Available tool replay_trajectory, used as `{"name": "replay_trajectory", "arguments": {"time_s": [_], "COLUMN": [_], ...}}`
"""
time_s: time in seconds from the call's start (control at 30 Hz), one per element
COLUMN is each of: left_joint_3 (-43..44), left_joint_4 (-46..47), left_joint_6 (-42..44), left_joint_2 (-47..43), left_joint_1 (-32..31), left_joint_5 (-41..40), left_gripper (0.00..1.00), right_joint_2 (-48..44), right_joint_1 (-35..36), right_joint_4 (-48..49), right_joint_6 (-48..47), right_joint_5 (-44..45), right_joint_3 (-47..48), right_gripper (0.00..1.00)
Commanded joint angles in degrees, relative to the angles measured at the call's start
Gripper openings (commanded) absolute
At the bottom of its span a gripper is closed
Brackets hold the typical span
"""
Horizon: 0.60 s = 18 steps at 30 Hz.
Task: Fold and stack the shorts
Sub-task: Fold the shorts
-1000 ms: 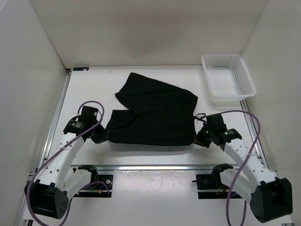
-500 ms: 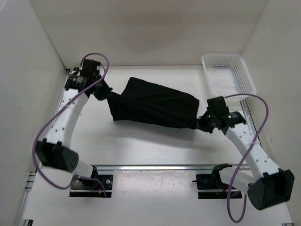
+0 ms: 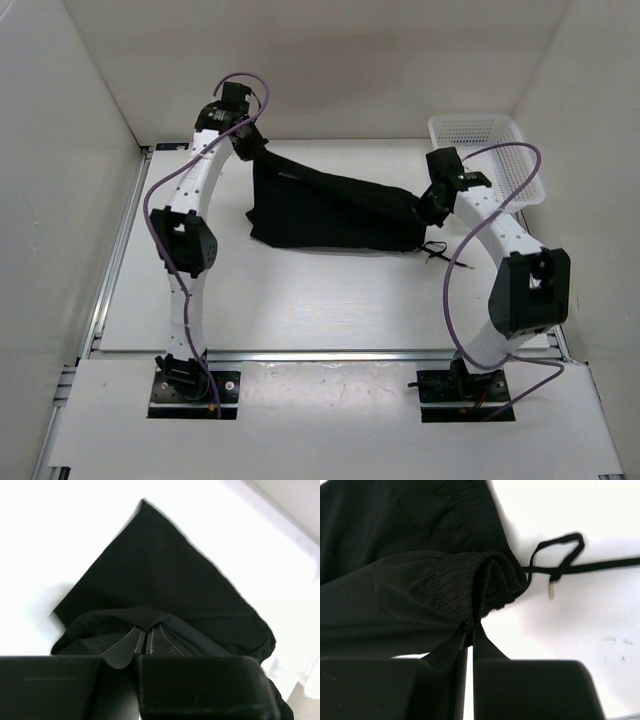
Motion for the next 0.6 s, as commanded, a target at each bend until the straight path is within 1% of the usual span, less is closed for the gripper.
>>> {"name": "replay_trajectory", "arguments": {"time_s": [0.0,0.07,0.1,0.13,0.17,0.2,0.23,0.27,0.3,0.33,0.4,0.47,0.5,0.53,0.57], "left_joint_3": [9.34,12.23,14.17,17.06,23.09,24.63,24.64,22.38,21.23,20.35,17.02,12.89,6.60,3.15,-0.20], "left_joint_4": [1.94,6.67,8.17,9.06,10.28,11.17,12.57,13.71,14.51,14.52,14.52,14.52,14.52,14.52,13.65], "left_joint_6": [1.75,1.75,1.75,1.23,0.61,-0.09,-0.70,-1.23,-1.24,-0.02,3.13,5.17,6.74,7.54,8.25], "left_joint_2": [3.95,6.76,10.52,12.99,15.45,18.79,18.82,18.82,17.43,16.46,13.91,8.47,6.10,1.20,-1.20], "left_joint_1": [0.78,0.78,0.78,0.78,0.78,0.78,0.78,1.48,1.48,1.48,2.01,3.32,3.33,3.94,3.94], "left_joint_5": [0.49,2.60,4.61,5.15,5.16,5.85,6.99,8.05,8.58,7.45,6.83,6.12,6.12,5.52,4.90], "left_gripper": [0.10,0.10,0.10,0.10,0.10,0.31,0.59,0.85,1.00,1.00,1.00,1.00,1.00,1.00,1.00], "right_joint_2": [4.84,8.00,11.41,13.18,15.81,16.71,17.24,17.24,17.24,17.24,15.93,13.31,12.16,10.93,8.48], "right_joint_1": [-2.75,-2.75,-2.75,-2.75,-2.75,-2.75,-2.75,-2.75,-2.75,-2.75,-2.05,-1.53,-1.52,-1.52,-0.83], "right_joint_4": [1.20,1.98,2.51,2.52,3.30,4.44,5.67,7.94,8.49,8.49,8.49,9.01,9.02,9.02,9.02], "right_joint_6": [-2.22,-2.75,-3.44,-3.45,-3.45,-3.45,-4.50,-5.12,-5.73,-7.13,-7.84,-7.85,-7.85,-7.85,-7.85], "right_joint_5": [4.03,4.03,4.03,4.55,4.56,4.56,3.69,2.37,0.45,-0.10,-0.10,-0.80,-0.80,-1.33,-1.33], "right_joint_3": [6.52,9.78,13.54,15.58,17.34,19.88,20.86,21.57,22.97,23.59,23.60,21.41,20.10,18.60,15.46], "right_gripper": [0.00,0.00,0.00,0.03,0.25,0.45,0.68,0.84,0.96,1.00,1.00,1.00,1.00,1.00,1.00]}}
